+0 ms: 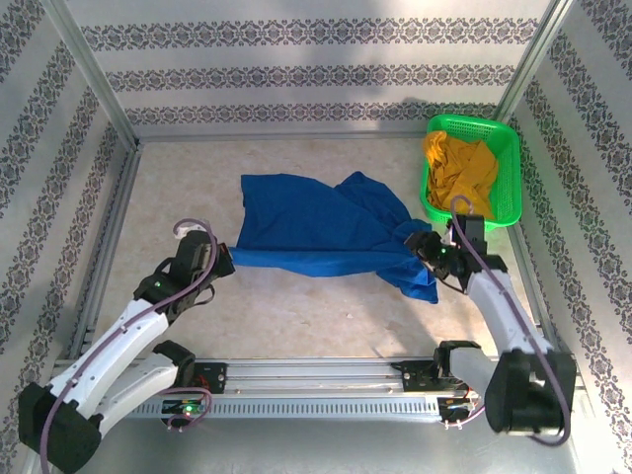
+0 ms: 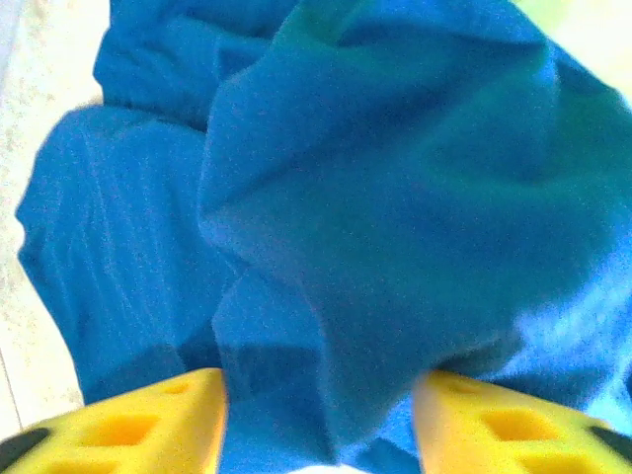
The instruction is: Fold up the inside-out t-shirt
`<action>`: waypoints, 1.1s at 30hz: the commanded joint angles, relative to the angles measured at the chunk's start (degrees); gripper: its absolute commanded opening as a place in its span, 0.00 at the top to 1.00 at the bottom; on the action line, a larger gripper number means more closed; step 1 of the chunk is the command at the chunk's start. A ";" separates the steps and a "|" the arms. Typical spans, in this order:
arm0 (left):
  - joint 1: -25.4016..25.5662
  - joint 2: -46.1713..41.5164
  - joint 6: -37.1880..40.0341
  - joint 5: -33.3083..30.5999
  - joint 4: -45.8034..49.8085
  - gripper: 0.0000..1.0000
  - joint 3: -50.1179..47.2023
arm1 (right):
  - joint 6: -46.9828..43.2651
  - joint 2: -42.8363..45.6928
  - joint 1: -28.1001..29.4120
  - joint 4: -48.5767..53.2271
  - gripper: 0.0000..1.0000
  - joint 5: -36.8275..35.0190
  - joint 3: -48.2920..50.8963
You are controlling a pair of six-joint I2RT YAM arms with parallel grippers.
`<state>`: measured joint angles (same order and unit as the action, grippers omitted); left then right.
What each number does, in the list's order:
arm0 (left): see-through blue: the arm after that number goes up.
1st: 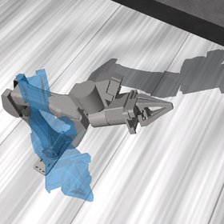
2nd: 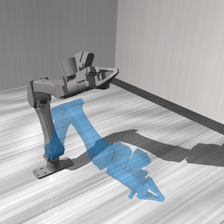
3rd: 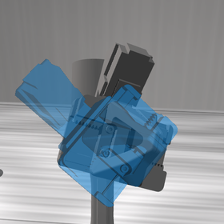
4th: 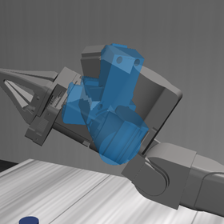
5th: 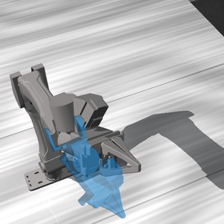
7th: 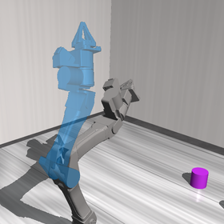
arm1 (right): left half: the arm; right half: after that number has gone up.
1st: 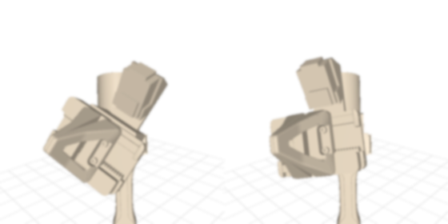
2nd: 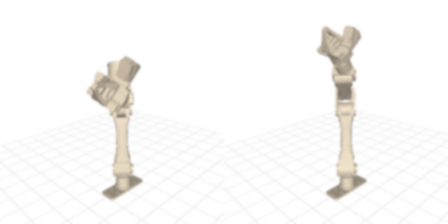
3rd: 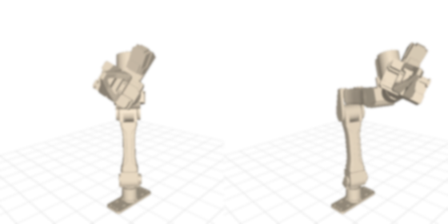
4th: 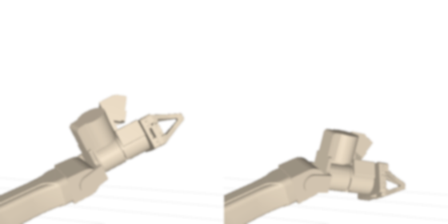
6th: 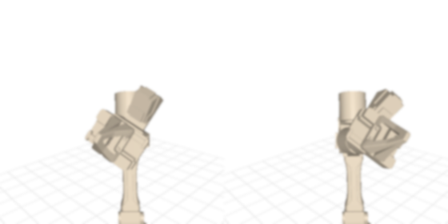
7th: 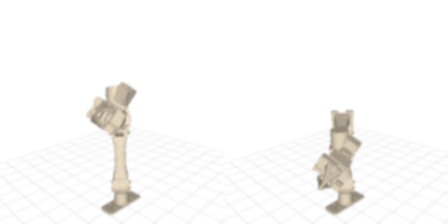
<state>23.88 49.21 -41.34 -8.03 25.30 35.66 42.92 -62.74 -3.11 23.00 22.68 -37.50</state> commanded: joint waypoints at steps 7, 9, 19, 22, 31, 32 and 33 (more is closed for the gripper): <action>-3.51 7.54 -2.17 -7.72 9.22 1.00 6.30 | -7.44 7.42 0.39 15.04 0.41 -7.71 -3.44; -5.52 8.33 -1.67 -7.36 9.24 1.00 6.81 | -6.49 9.34 0.30 16.50 0.40 -9.40 -0.43; -15.18 14.01 3.68 -2.29 6.38 1.00 10.65 | -5.87 9.71 -0.40 15.98 0.41 -8.85 6.20; -15.89 15.08 3.99 -1.12 5.65 1.00 11.48 | -5.27 9.73 -0.40 15.03 0.41 -7.42 8.10; -16.36 16.13 4.25 -0.06 5.00 1.00 11.92 | -0.65 12.73 3.61 12.59 0.48 -4.77 15.55; -16.32 16.13 4.25 -0.05 4.93 1.00 11.91 | -0.08 12.62 4.49 12.21 0.49 -4.73 16.23; -16.41 16.11 4.25 0.00 4.93 1.00 11.91 | 0.48 12.43 5.34 11.86 0.49 -4.87 16.66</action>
<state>8.49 65.23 -38.30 -8.29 30.87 45.78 40.71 -50.61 0.62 36.58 16.86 -22.39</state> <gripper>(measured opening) 0.051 0.513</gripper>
